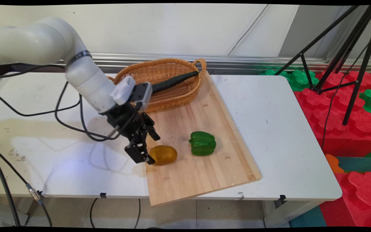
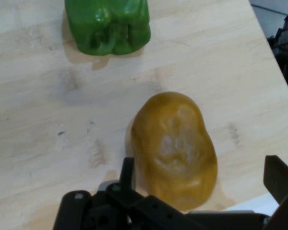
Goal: Pick up the potato from the cutting board
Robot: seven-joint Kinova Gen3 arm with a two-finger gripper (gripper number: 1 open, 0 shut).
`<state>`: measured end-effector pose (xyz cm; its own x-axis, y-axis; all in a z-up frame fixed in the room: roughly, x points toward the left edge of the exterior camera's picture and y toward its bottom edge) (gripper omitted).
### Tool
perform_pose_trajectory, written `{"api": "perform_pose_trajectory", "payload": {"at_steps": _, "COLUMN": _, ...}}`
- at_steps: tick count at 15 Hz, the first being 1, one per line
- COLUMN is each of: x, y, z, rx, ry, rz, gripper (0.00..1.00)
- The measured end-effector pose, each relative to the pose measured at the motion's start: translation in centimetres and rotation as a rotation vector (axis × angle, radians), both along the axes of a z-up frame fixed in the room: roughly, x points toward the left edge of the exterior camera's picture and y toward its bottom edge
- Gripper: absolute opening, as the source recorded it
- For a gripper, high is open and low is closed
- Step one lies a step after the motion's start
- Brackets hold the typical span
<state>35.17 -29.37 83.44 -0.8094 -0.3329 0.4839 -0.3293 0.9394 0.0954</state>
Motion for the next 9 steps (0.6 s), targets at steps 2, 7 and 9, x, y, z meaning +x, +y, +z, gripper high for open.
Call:
{"api": "perform_pose_trajectory", "payload": {"at_steps": 2, "x": -0.7, "y": -0.2, "z": -0.9, "rx": 0.000, "ry": -0.013, "rz": 0.000, "gripper": 1.00}}
{"api": "perform_pose_trajectory", "payload": {"at_steps": 7, "x": -2.3, "y": -0.7, "z": -2.9, "rx": -0.005, "ry": -0.042, "rz": -0.002, "gripper": 1.00}}
{"api": "perform_pose_trajectory", "payload": {"at_steps": 9, "x": -2.6, "y": -0.8, "z": -3.3, "rx": -0.008, "ry": -0.047, "rz": -0.001, "gripper": 1.00}}
